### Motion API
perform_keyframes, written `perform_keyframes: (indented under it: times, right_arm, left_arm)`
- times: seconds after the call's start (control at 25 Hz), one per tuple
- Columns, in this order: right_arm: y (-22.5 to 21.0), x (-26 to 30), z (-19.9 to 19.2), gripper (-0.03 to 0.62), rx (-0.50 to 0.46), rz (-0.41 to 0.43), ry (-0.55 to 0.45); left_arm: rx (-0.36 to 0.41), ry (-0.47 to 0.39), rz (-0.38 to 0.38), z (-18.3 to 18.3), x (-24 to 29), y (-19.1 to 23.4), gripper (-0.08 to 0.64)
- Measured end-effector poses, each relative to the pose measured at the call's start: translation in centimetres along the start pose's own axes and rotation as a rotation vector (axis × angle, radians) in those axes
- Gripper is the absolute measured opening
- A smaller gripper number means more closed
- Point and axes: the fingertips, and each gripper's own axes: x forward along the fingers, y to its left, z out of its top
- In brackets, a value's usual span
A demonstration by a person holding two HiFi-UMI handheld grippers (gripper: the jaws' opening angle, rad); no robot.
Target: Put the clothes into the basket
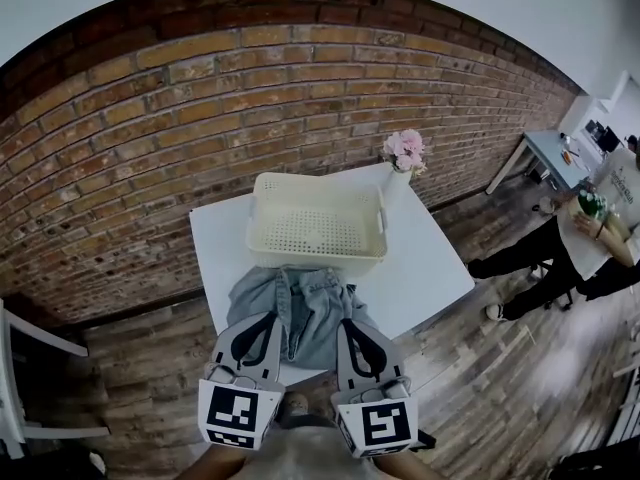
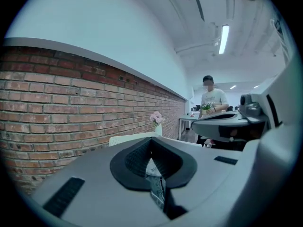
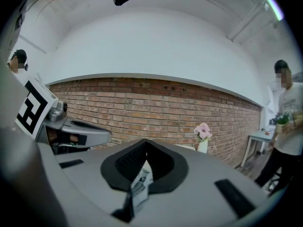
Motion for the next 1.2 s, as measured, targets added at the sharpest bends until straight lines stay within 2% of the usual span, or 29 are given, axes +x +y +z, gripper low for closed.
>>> perform_keyframes:
  times: [0.6, 1.0, 1.2]
  right_arm:
    - [0.3, 1.3, -1.0, 0.006, 0.008, 0.03, 0.018]
    - [-0.2, 2.0, -0.5, 0.006, -0.008, -0.021, 0.02]
    - [-1.2, 2.7, -1.9, 0.006, 0.007, -0.043, 0.01]
  left_arm:
    - [-0.007, 0.014, 0.022, -0.5, 1.0, 0.8, 0.009]
    - [0.015, 0.005, -0.01, -0.2, 1.3, 2.0, 0.009]
    - [0.033, 0.007, -0.014, -1.4, 2.1, 3.4, 0.009]
